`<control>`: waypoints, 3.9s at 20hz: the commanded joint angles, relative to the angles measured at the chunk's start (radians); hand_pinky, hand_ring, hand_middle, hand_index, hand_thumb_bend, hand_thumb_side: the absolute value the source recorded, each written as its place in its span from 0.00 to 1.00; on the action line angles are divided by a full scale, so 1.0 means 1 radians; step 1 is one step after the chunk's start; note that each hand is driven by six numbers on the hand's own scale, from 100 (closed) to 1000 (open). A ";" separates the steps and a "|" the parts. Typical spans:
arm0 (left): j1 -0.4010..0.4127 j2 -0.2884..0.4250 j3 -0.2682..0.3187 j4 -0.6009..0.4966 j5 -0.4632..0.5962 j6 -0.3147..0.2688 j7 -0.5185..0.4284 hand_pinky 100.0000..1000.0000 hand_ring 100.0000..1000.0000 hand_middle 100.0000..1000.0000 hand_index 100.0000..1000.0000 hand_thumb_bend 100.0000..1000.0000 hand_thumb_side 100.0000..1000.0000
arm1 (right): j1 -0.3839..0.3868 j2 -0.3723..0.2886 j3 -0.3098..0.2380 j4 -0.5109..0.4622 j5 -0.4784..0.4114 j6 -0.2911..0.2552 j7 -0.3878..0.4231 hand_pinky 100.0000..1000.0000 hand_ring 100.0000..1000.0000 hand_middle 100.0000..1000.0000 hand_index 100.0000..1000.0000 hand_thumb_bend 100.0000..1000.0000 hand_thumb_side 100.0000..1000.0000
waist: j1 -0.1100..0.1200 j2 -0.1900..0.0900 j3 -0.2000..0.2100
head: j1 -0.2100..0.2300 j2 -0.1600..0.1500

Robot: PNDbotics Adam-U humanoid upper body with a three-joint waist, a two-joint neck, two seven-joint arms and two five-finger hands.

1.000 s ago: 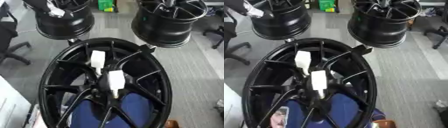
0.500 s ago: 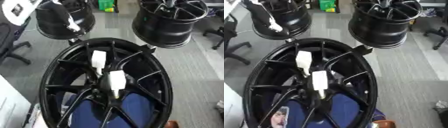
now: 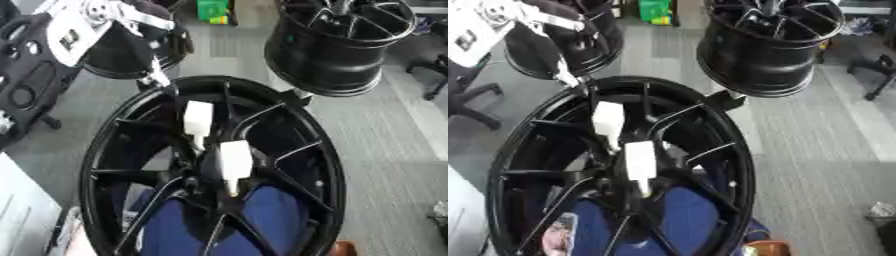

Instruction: Pull the pin out of the wheel hub.

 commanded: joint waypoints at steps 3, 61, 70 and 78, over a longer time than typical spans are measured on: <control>-0.019 -0.001 -0.029 0.006 0.024 -0.043 -0.026 0.79 0.79 0.73 0.86 0.64 0.39 | -0.016 -0.018 -0.006 -0.006 -0.001 -0.001 -0.002 0.87 0.73 0.71 0.84 0.00 0.00 | 0.004 -0.021 -0.002 | 0.009 0.009; -0.020 0.012 -0.296 -0.072 0.299 0.006 -0.026 0.78 0.79 0.74 0.85 0.68 0.59 | -0.014 -0.020 -0.021 -0.006 0.026 -0.023 0.028 0.87 0.73 0.71 0.84 0.00 0.00 | 0.016 -0.097 0.013 | 0.035 0.067; 0.000 0.023 -0.281 -0.094 0.285 0.049 -0.026 0.70 0.68 0.60 0.78 0.54 0.53 | -0.010 -0.013 -0.018 -0.006 0.023 -0.020 0.013 0.87 0.73 0.71 0.84 0.00 0.00 | 0.019 -0.089 0.010 | 0.019 0.067; 0.010 0.033 -0.284 -0.139 0.287 0.102 -0.026 0.65 0.63 0.56 0.71 0.43 0.41 | -0.006 -0.010 -0.023 -0.006 0.019 -0.022 -0.001 0.87 0.73 0.70 0.84 0.00 0.00 | 0.019 -0.087 0.008 | 0.023 0.067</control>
